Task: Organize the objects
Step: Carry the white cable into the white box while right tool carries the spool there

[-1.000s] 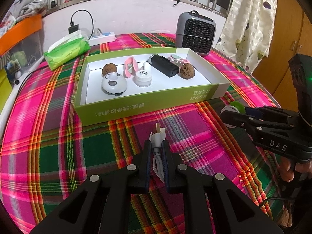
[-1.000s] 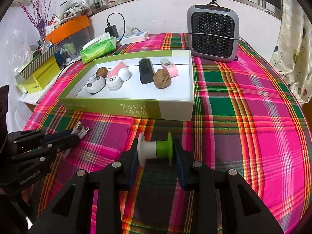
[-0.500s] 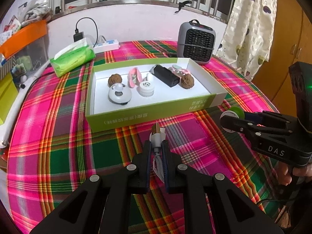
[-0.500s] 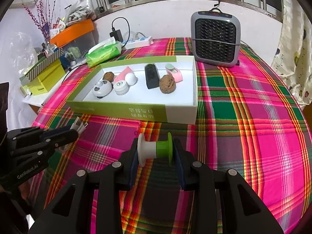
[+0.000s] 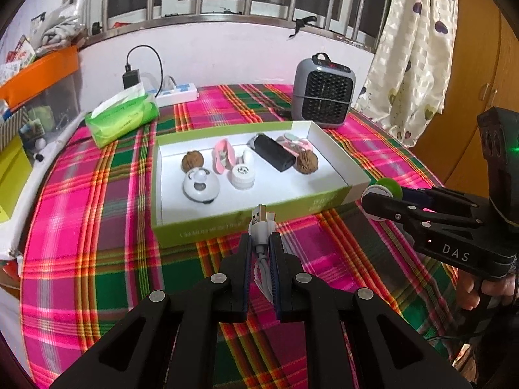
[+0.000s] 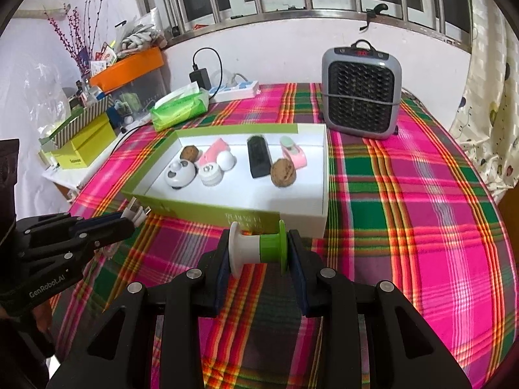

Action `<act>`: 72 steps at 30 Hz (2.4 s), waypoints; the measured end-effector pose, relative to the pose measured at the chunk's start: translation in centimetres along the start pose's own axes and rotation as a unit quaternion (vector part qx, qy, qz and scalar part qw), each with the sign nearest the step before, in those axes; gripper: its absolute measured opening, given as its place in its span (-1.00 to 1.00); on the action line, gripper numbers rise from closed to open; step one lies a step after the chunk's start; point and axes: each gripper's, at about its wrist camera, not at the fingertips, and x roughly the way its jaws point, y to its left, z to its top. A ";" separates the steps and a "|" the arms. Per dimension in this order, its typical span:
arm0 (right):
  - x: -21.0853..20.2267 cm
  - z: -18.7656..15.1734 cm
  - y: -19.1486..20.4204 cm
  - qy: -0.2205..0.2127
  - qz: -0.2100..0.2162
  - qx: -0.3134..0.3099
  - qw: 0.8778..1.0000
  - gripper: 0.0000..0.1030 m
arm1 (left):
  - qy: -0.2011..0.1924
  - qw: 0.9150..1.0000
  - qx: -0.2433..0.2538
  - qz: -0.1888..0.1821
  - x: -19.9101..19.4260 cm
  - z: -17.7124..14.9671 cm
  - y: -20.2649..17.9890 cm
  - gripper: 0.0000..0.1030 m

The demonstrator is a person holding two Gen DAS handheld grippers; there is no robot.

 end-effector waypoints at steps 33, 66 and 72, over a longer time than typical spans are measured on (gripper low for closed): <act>6.4 4.5 1.5 0.028 0.023 -0.017 0.999 -0.34 | 0.003 0.999 -0.031 0.015 5.0 6.4 5.8 -0.82; 10.6 5.2 2.6 0.050 0.013 -0.035 0.998 -0.34 | 0.028 0.998 -0.051 0.029 9.8 8.5 8.9 -0.82; 10.8 5.1 2.5 0.051 0.011 -0.033 0.998 -0.34 | 0.032 0.998 -0.053 0.031 10.2 8.4 9.0 -0.82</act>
